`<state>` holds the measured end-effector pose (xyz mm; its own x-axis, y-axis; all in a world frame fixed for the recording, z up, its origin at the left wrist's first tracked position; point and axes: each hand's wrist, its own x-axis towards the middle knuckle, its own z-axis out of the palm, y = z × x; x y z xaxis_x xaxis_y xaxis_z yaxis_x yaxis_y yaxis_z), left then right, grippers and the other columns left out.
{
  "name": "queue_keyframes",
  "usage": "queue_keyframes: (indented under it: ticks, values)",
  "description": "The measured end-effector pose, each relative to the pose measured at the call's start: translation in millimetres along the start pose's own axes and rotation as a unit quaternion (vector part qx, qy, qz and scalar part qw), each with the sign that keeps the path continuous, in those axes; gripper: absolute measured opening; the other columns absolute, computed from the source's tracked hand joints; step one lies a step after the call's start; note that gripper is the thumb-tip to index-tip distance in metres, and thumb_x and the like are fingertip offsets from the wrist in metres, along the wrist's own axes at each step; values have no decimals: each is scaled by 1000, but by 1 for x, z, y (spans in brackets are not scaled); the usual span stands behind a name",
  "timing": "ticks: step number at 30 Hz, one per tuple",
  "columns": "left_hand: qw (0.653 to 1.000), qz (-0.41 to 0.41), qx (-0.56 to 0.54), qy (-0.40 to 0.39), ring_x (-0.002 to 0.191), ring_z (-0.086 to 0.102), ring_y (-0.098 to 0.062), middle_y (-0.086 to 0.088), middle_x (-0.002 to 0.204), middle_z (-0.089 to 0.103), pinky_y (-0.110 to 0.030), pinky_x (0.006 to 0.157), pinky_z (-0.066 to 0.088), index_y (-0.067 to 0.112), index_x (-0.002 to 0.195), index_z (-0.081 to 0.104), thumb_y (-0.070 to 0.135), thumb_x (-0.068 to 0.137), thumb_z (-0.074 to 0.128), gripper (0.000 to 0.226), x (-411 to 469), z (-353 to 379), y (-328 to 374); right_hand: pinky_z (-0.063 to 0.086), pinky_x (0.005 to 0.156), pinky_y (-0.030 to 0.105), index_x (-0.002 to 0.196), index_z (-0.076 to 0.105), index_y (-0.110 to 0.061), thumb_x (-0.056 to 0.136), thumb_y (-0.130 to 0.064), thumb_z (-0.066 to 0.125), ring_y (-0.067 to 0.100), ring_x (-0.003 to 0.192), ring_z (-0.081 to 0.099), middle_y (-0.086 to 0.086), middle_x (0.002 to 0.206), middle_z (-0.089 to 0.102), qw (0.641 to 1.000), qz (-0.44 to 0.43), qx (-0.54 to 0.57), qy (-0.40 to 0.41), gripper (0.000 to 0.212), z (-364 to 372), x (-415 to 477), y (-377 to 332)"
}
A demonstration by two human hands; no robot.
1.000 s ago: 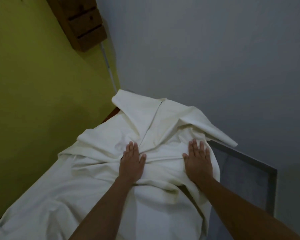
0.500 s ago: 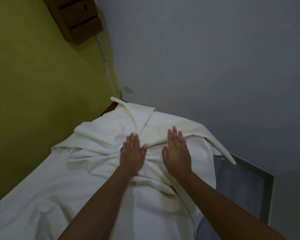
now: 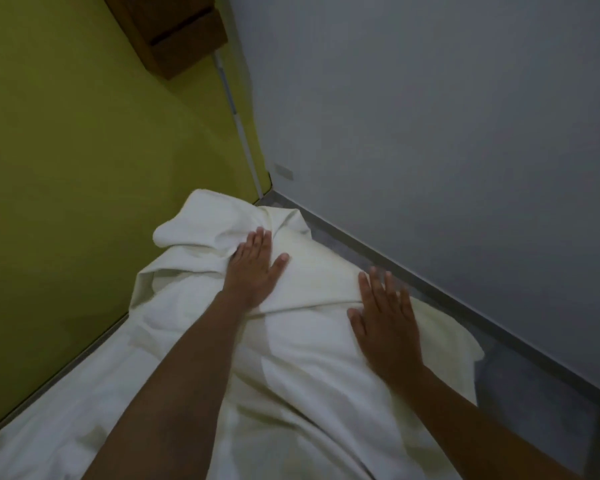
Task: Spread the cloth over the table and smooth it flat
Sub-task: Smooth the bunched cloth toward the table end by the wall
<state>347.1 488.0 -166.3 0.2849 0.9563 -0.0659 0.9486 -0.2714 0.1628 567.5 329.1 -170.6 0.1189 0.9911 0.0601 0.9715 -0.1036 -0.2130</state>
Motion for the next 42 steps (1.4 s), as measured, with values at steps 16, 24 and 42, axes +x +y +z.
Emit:
queue_keyframes:
  ticks: [16, 24, 42]
  values:
    - [994, -84, -26, 66, 149, 6, -23, -11, 161, 9, -42, 119, -3, 8, 152, 10, 42, 101, 27, 63, -9, 11, 33, 19, 116, 43, 149, 27, -13, 93, -40, 36, 30, 140, 33, 12, 154, 31, 1000, 13, 20, -20, 63, 0, 2, 1]
    - [998, -47, 3, -45, 148, 1, -28, -13, 160, 9, -45, 119, 5, 8, 150, 20, 49, 99, 28, 66, 61, -4, 11, 13, 118, 42, 149, 26, -12, 94, -41, 34, 29, 142, 28, 12, 155, 28, 1000, 5, 7, -8, 63, 1, -1, 5]
    - [989, 94, -8, -114, 149, -7, -19, -8, 162, -2, -42, 118, -7, 11, 153, 4, 54, 98, 13, 70, -15, -1, 60, 3, 118, 50, 149, 24, -8, 96, -52, 10, 29, 144, 24, 12, 154, 31, 994, 113, -2, -4, 70, -13, -65, 75]
